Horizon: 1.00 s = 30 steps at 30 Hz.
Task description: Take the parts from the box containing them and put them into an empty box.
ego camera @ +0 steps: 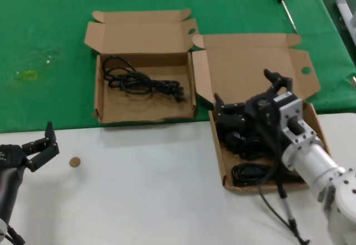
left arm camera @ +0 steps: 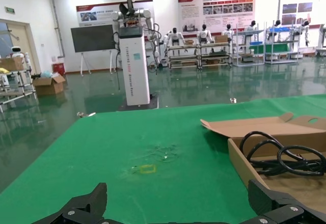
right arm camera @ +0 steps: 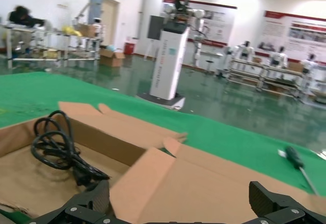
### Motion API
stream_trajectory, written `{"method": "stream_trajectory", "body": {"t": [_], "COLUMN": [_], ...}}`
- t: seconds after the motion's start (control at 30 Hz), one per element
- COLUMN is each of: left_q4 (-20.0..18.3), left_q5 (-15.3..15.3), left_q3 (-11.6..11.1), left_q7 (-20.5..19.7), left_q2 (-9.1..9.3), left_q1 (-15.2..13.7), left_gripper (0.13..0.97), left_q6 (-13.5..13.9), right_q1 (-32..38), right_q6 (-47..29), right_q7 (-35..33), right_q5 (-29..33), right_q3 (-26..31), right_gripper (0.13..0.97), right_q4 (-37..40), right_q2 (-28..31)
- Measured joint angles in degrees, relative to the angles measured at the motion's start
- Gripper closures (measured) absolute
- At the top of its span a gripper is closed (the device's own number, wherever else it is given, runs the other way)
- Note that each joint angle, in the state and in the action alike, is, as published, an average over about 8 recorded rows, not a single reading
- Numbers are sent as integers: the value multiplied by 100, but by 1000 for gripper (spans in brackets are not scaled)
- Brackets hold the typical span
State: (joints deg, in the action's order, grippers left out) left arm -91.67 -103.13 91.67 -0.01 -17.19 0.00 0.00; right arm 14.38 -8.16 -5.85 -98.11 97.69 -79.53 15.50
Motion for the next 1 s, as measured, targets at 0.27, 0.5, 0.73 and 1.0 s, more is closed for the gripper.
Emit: {"method": "stream_trajectory", "body": {"t": [0.27, 0.5, 0.73, 1.0], "left_q4": [0, 0, 0, 0], "left_q5": [0, 0, 0, 0], "left_q3": [0, 0, 0, 0], "left_q7": [0, 1, 2, 2], "left_q2": [0, 0, 0, 0], "left_q1": [0, 0, 0, 0], "left_gripper": [133, 132, 132, 132], "left_q6": [0, 0, 0, 0], "right_q1": [-662, -1139, -1232, -1233], "right_q6": [373, 645, 699, 700], "right_q7": [268, 464, 502, 502], "right_q5": [-230, -398, -430, -431], "right_q3": [-277, -476, -515, -516], "right_gripper": [129, 129, 129, 129], "right_q4": [-557, -963, -1040, -1042], "right_q2": [78, 134, 145, 145]}}
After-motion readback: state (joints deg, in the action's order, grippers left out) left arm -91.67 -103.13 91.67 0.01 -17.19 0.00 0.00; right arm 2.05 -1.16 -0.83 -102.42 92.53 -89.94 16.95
